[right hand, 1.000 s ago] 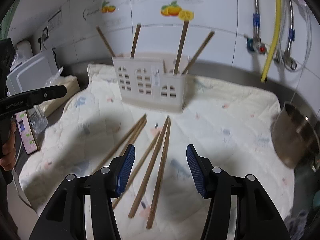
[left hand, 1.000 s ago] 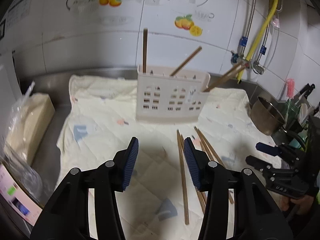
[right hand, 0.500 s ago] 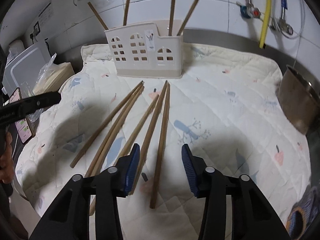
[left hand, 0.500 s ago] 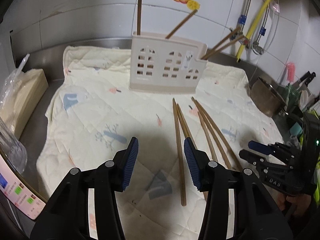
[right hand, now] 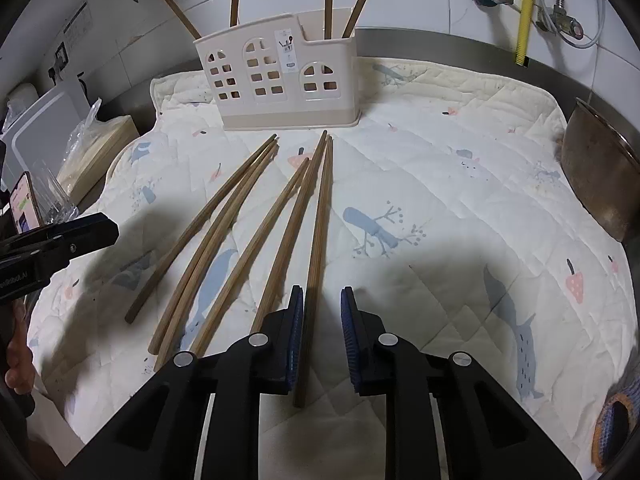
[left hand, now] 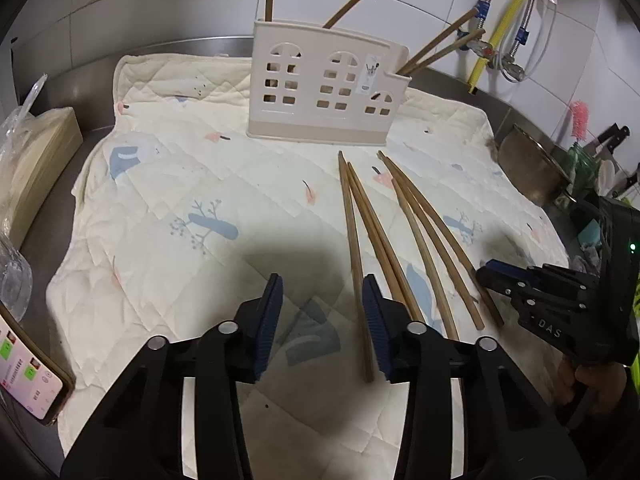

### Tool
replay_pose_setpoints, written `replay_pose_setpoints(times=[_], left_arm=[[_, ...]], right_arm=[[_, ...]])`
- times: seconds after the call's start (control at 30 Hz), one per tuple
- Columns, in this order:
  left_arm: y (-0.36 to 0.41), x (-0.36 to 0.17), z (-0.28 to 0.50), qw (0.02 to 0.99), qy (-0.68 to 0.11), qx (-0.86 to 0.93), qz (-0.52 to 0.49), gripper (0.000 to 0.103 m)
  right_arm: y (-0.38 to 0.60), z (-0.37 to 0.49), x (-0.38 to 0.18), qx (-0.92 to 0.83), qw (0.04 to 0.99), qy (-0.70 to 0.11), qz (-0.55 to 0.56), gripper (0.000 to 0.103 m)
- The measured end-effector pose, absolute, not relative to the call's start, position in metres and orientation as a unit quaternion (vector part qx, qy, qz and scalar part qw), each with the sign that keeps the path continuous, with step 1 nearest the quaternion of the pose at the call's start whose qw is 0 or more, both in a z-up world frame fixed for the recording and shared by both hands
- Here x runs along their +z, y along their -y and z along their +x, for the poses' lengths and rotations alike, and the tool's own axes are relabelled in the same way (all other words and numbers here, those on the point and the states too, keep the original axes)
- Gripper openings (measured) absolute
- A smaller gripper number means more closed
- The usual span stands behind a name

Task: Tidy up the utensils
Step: 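Close the left tool on a chopstick while the right tool grasps another, then lift both chopsticks upright and lower them into the white holder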

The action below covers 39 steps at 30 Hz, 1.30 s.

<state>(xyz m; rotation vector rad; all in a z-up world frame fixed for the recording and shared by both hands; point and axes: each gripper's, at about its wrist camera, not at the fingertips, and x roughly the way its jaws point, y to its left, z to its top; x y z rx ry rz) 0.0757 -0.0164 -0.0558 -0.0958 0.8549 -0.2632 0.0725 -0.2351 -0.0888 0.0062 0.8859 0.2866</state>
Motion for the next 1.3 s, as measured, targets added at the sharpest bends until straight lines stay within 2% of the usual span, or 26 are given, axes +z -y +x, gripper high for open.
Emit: replay_pose_setpoints(times=[0.17, 0.33, 0.5, 0.6, 0.73, 1.0, 1.13, 1.3], left_arm=[[0.021, -0.059, 0.074, 0.897, -0.417, -0.14, -0.046, 0.029], [0.024, -0.065, 0.074, 0.893, -0.423, -0.146, -0.048, 0.028], [0.031, -0.069, 0.075, 0.888, -0.43, -0.154, -0.047, 0.028], [0.037, -0.073, 0.075, 0.886, -0.434, -0.159, -0.045, 0.028], [0.045, -0.079, 0.078, 0.882, -0.441, -0.163, -0.041, 0.021], [0.052, -0.093, 0.087, 0.877, -0.455, -0.149, -0.034, 0.017], [0.053, -0.093, 0.087, 0.88, -0.452, -0.142, -0.028, 0.007], [0.049, -0.091, 0.088, 0.881, -0.45, -0.141, -0.036, 0.006]], right_arm=[[0.231, 0.074, -0.09, 0.14, 0.892, -0.43, 0.002, 0.016], [0.226, 0.076, -0.096, 0.136, 0.889, -0.436, -0.004, 0.015], [0.227, 0.076, -0.096, 0.131, 0.891, -0.435, -0.008, 0.008], [0.229, 0.075, -0.096, 0.129, 0.892, -0.433, -0.008, 0.008], [0.231, 0.073, -0.096, 0.127, 0.892, -0.433, -0.008, 0.008], [0.233, 0.073, -0.098, 0.126, 0.893, -0.433, -0.001, 0.008], [0.233, 0.074, -0.099, 0.127, 0.893, -0.432, 0.001, 0.008], [0.233, 0.071, -0.094, 0.126, 0.897, -0.424, 0.0, 0.008]])
